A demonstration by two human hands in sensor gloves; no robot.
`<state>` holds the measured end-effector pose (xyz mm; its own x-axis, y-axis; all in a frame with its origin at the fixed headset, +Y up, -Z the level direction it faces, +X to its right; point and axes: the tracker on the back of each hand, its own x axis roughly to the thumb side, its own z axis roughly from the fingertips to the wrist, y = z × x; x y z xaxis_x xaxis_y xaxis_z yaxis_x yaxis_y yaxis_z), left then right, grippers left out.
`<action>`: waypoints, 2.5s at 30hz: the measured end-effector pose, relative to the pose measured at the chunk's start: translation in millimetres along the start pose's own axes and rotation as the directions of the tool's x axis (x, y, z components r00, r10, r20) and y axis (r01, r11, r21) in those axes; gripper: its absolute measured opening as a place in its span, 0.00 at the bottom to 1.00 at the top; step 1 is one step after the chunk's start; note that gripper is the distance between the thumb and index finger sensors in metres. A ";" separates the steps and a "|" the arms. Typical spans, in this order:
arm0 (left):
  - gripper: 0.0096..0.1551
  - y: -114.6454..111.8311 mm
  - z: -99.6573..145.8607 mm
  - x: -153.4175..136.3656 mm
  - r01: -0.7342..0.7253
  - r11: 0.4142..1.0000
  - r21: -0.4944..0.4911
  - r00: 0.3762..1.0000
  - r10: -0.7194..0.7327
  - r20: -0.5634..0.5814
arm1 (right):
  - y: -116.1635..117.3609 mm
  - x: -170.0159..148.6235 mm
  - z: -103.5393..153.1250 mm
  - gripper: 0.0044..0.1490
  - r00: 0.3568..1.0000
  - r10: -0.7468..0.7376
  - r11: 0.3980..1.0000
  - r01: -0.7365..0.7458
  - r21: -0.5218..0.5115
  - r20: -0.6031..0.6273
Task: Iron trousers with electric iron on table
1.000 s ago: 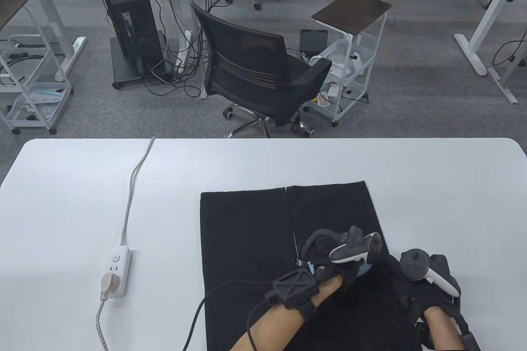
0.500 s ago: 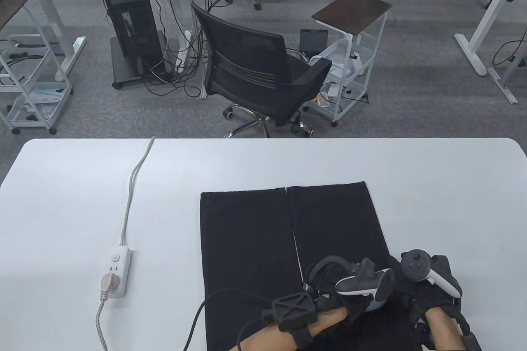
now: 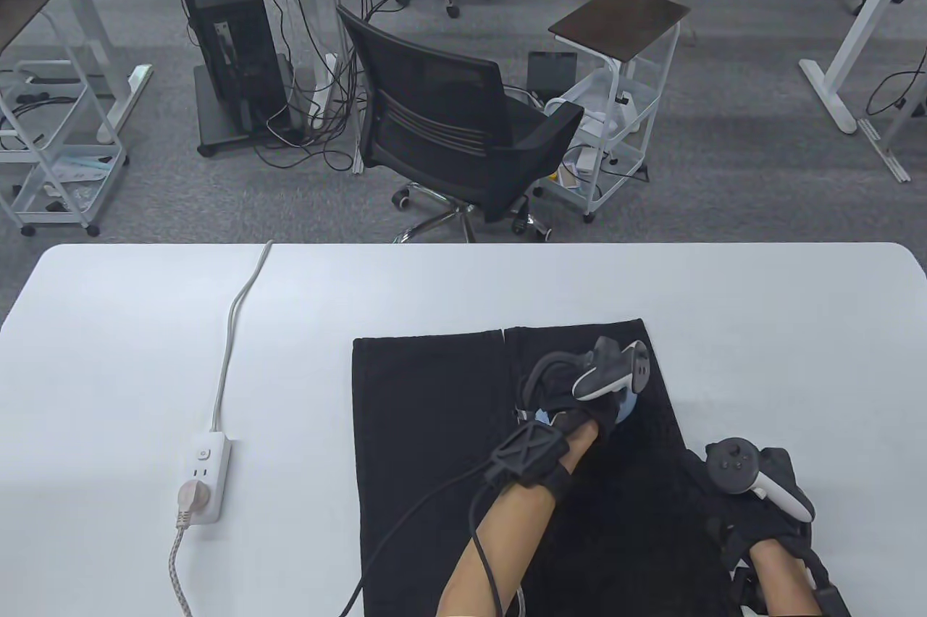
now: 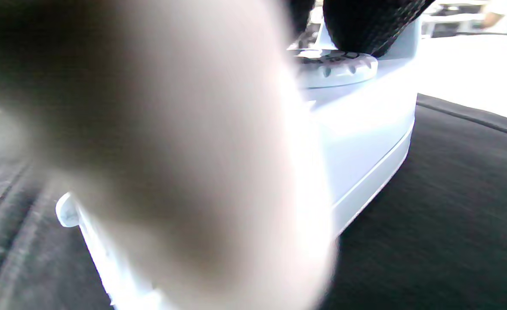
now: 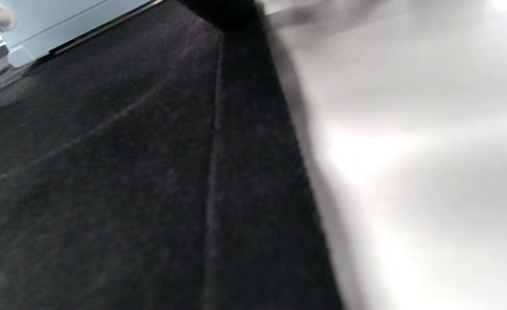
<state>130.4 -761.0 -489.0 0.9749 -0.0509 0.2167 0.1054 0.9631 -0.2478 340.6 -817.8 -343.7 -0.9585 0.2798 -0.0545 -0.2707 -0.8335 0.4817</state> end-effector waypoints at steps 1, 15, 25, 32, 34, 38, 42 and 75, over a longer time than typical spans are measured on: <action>0.28 0.5 -2.9 -5.0 -0.007 1.000 -0.001 1.000 0.007 -0.012 | 0.0 0.1 0.0 0.38 1.000 0.000 1.000 0.000 0.002 0.000; 0.27 -10.4 40.6 6.2 0.062 0.998 0.021 0.995 -0.063 0.075 | -1.6 1.2 -1.1 0.38 1.000 -0.011 1.000 0.011 0.006 -0.004; 0.27 -29.6 129.7 59.2 0.111 0.993 0.046 0.948 -0.119 0.294 | -1.7 -0.4 -1.0 0.37 1.000 -0.010 1.000 0.010 -0.004 -0.006; 0.27 -41.5 180.0 86.5 0.133 0.989 0.064 0.916 -0.147 0.373 | -2.2 -1.8 -0.4 0.37 1.000 -0.012 1.000 0.012 -0.002 0.001; 0.27 -40.0 177.7 84.9 0.123 0.991 0.042 0.917 -0.130 0.377 | -2.4 -2.6 -0.2 0.37 1.000 -0.015 1.000 0.015 -0.001 0.005; 0.27 -34.8 157.6 80.3 0.115 0.992 0.046 0.930 -0.123 0.346 | -2.7 -4.0 0.3 0.37 1.000 -0.024 1.000 0.024 0.001 0.011; 0.27 -24.0 117.5 68.4 0.094 0.995 0.037 0.956 -0.101 0.276 | -2.6 -3.9 0.3 0.37 1.000 -0.025 1.000 0.025 0.002 0.012; 0.29 -15.9 99.3 48.7 0.110 0.991 0.070 0.982 -0.119 0.146 | -5.8 -4.9 -0.6 0.37 0.998 -0.060 0.998 0.060 0.004 0.023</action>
<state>156.7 -752.5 -380.8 0.9161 -0.1264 0.3805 0.1982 0.9677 -0.1559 346.8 -814.7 -346.7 -0.9381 0.3406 -0.0632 -0.3277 -0.8133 0.4808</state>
